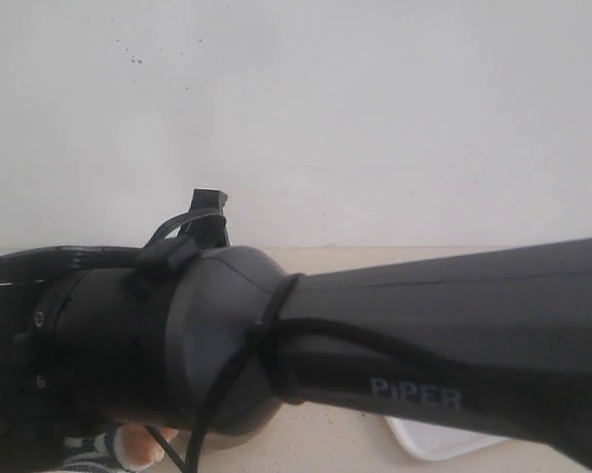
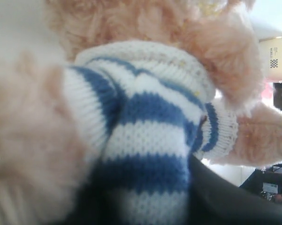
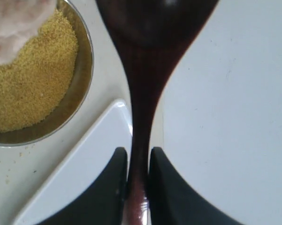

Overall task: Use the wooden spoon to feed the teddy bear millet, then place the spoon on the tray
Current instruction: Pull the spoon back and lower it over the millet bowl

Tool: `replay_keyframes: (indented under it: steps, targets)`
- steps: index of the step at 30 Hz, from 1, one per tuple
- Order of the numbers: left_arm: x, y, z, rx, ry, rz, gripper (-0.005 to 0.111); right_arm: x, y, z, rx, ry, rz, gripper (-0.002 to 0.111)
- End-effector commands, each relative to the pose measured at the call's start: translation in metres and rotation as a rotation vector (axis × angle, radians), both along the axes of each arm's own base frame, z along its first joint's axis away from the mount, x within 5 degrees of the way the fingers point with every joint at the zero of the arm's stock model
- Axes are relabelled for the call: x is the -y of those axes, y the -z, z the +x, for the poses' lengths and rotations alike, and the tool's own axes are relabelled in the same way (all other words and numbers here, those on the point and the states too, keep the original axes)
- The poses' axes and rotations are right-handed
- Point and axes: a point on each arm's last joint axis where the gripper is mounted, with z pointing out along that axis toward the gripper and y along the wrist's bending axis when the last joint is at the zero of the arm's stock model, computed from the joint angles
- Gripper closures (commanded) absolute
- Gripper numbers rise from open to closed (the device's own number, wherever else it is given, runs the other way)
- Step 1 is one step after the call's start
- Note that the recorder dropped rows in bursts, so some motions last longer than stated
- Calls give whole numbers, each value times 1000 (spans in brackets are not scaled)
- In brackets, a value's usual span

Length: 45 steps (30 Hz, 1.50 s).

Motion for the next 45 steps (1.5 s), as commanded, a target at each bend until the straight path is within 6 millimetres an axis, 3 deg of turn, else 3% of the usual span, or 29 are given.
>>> replay_keyframes:
  steps: [1,4,7,11,20,24,26,28,32,38,45]
  targets:
    - [0,-8,5,34,-65,-67,103,18,-35,0,14,6,16,109]
    - [-8,-9,16,139,-163,-5,103,39,-58,2,-156,-3,132,109]
    - [-20,-3,23,113,-314,86,103,72,-72,5,-421,9,182,109]
    - [-30,-7,34,112,-378,152,103,94,-81,20,-491,48,255,109]
    - [-40,-37,63,286,-357,228,103,98,-83,26,-485,34,237,109]
    - [-40,-38,63,307,-341,247,103,74,-87,51,-397,-29,176,109]
    - [-41,-38,63,317,-335,270,103,52,-60,80,-334,-113,-43,109]
    - [-41,-37,63,316,-335,274,103,45,-30,97,-285,-89,-181,109]
    - [-43,-27,56,270,-334,324,103,36,10,107,-308,-75,-271,109]
    - [-47,-23,56,248,-365,365,103,26,37,112,-324,-150,-304,109]
    - [-47,-23,56,248,-365,365,103,40,65,114,-393,-154,-353,109]
